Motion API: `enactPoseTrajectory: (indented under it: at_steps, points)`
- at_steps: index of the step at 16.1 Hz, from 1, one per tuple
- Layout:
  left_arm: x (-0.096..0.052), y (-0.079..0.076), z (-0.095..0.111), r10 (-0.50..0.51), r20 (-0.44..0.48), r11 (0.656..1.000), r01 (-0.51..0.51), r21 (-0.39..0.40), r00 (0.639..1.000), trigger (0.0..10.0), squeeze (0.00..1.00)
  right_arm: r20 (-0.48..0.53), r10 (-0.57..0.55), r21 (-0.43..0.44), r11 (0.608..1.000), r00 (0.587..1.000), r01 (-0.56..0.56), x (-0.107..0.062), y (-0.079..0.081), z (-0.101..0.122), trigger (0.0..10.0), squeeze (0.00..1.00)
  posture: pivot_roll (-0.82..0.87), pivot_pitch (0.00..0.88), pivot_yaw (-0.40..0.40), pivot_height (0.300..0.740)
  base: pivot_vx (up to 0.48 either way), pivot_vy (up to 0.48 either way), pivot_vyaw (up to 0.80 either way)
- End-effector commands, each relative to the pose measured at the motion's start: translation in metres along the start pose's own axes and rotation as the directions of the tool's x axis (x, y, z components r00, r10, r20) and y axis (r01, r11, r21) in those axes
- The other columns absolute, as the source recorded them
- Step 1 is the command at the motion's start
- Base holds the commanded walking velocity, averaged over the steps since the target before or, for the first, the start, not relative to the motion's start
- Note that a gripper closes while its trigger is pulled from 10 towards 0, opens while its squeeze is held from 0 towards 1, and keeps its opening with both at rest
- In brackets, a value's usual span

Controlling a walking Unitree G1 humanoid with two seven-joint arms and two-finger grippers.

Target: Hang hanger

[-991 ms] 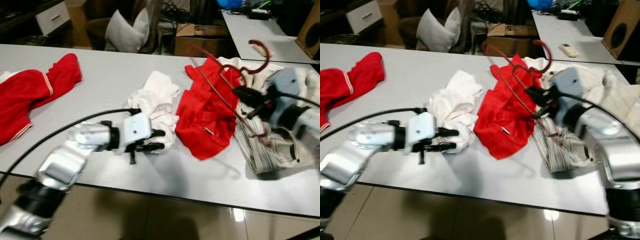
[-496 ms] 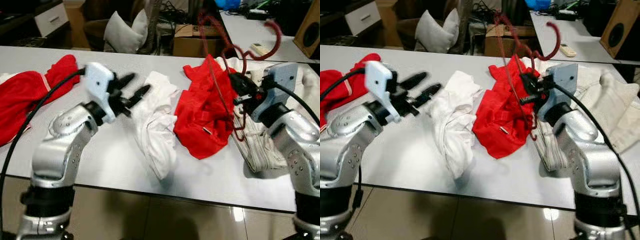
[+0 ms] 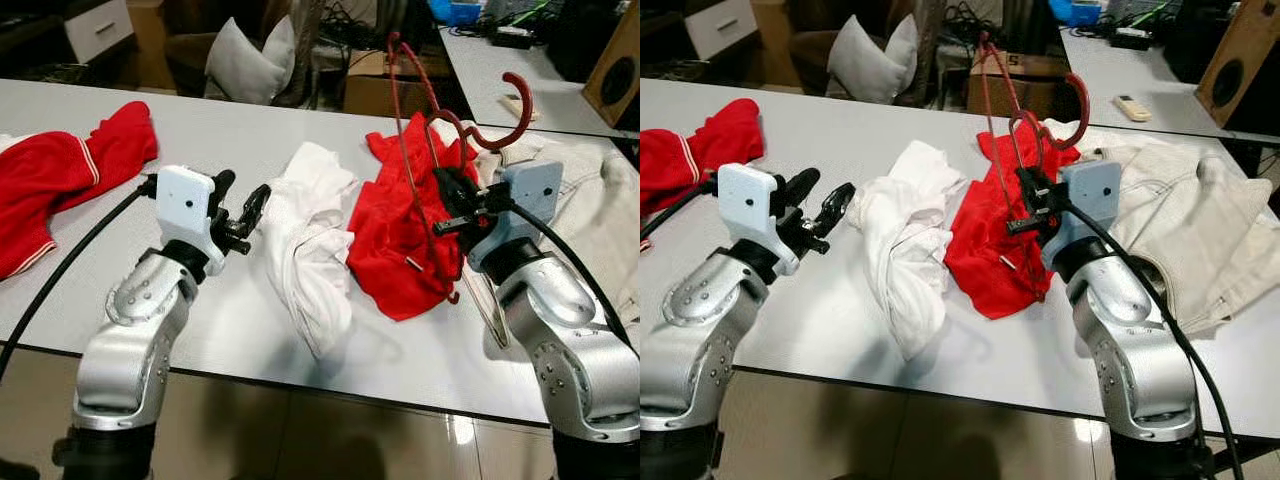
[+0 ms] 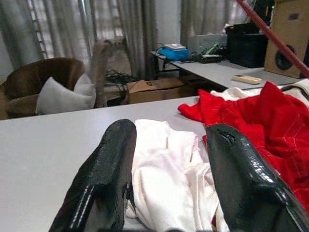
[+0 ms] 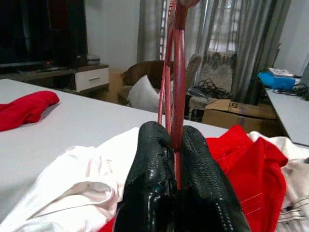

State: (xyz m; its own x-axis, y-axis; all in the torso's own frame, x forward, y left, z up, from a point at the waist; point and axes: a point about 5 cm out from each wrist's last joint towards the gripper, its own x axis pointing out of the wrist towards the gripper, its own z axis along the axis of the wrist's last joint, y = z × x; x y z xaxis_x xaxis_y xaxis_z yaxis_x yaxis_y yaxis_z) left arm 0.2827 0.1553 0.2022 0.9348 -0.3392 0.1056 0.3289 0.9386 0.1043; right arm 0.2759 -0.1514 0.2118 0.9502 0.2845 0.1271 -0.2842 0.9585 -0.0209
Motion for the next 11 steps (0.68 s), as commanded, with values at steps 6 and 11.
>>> enactPoseTrajectory:
  at_steps: [6, 11]
  points:
    - [0.002, -0.020, -0.003, -0.035, -0.008, 0.999, 0.035, -0.018, 0.999, 10.0, 0.00, 0.039, -0.114, 0.200, 0.974, 0.993, 0.104, -0.005, 0.005, -0.002, 10.0, 0.00, -0.06, 0.000, 0.001, 0.740, 0.000, 0.298, 0.00]
    - [0.004, -0.020, -0.003, -0.032, -0.009, 0.999, 0.032, -0.015, 0.999, 10.0, 0.00, 0.012, -0.225, 0.342, 0.916, 0.974, 0.208, -0.011, 0.009, -0.014, 10.0, 0.00, -0.06, 0.000, 0.003, 0.740, 0.000, 0.302, 0.00]
